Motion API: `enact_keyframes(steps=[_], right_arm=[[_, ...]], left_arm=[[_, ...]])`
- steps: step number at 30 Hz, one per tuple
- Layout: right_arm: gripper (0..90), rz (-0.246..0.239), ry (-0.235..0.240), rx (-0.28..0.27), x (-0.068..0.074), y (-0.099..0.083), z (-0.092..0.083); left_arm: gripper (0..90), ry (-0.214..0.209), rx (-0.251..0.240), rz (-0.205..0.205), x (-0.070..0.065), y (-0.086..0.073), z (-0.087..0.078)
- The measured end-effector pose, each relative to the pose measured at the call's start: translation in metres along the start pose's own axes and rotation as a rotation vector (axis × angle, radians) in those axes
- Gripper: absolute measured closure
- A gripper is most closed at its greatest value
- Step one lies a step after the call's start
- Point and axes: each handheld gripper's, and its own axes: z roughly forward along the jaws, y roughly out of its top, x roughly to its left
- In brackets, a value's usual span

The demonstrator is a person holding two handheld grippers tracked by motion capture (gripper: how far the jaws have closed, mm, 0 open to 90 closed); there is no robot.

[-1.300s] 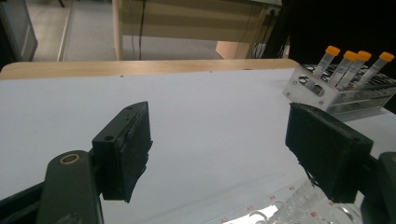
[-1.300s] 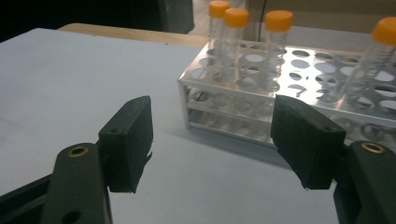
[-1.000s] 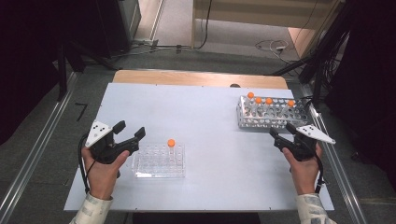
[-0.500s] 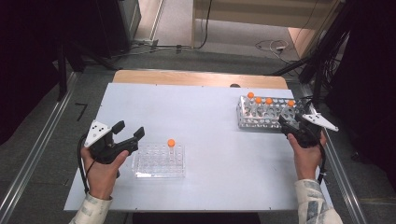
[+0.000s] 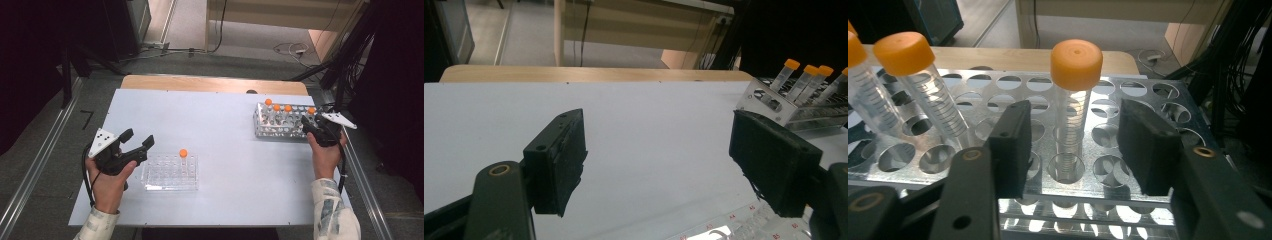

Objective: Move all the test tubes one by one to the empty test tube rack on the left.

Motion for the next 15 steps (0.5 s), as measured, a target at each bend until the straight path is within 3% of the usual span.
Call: enact_keyframes(steps=[15], right_arm=[[61.6,0.021,-0.016,0.015,0.001,0.004,0.017]], left_arm=[[22.9,-0.010,-0.004,-0.004,0.000,0.001,-0.001]])
